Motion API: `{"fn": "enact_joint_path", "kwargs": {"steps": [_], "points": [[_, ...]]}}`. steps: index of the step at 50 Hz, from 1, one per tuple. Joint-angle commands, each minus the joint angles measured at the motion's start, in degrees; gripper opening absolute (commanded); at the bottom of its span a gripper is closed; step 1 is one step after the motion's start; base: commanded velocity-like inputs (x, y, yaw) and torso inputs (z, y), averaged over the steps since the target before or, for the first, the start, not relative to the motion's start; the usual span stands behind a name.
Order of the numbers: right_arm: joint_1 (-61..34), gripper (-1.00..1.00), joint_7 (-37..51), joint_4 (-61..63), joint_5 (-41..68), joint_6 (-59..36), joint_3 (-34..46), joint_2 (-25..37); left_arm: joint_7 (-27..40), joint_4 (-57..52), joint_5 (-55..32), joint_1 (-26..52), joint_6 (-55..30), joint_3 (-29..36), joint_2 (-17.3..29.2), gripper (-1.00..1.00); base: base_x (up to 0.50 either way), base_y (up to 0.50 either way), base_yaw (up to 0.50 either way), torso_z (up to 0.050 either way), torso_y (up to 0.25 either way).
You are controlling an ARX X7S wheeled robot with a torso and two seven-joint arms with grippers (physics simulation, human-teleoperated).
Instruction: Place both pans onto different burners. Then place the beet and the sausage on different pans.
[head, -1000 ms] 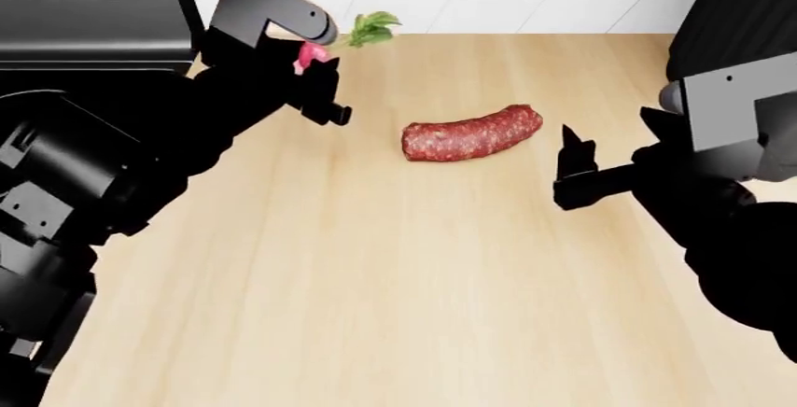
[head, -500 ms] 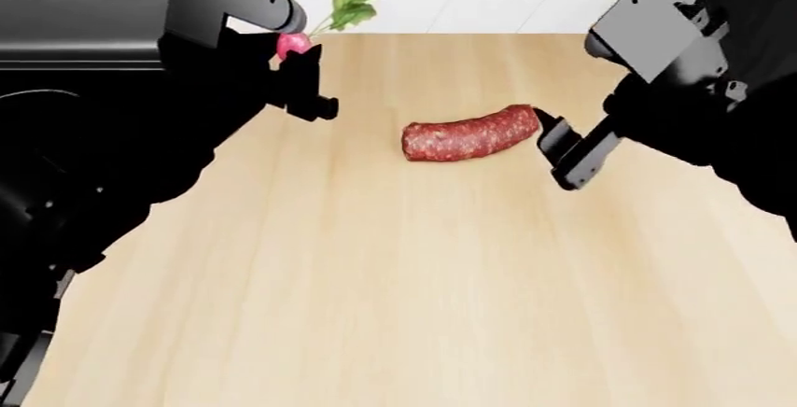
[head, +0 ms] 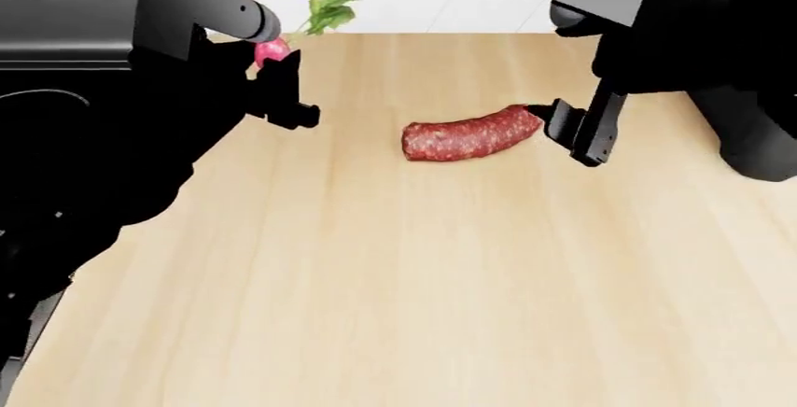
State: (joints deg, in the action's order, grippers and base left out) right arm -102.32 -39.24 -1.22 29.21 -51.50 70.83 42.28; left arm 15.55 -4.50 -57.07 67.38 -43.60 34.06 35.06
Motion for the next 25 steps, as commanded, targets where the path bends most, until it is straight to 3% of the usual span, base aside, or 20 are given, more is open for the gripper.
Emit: {"fn": "enact_joint_path", "kwargs": {"steps": [1,25], "points": [[-2.16,1.00,-8.71,-7.08,-3.60,7.30,4.91,-3.57,2.01,-1.34,-1.10,0.04,-0.51,-1.46,1.32,-1.00,0.00,0.00,0.00,0.000,0.000],[0.12,1.00,-15.13,-18.20,-7.21,17.90,9.13,-10.95,2.41,-0.79,-0.02,-0.16,0.16,-1.30,1.70,-1.00,0.00,0.00,0.00,0.000,0.000]]}}
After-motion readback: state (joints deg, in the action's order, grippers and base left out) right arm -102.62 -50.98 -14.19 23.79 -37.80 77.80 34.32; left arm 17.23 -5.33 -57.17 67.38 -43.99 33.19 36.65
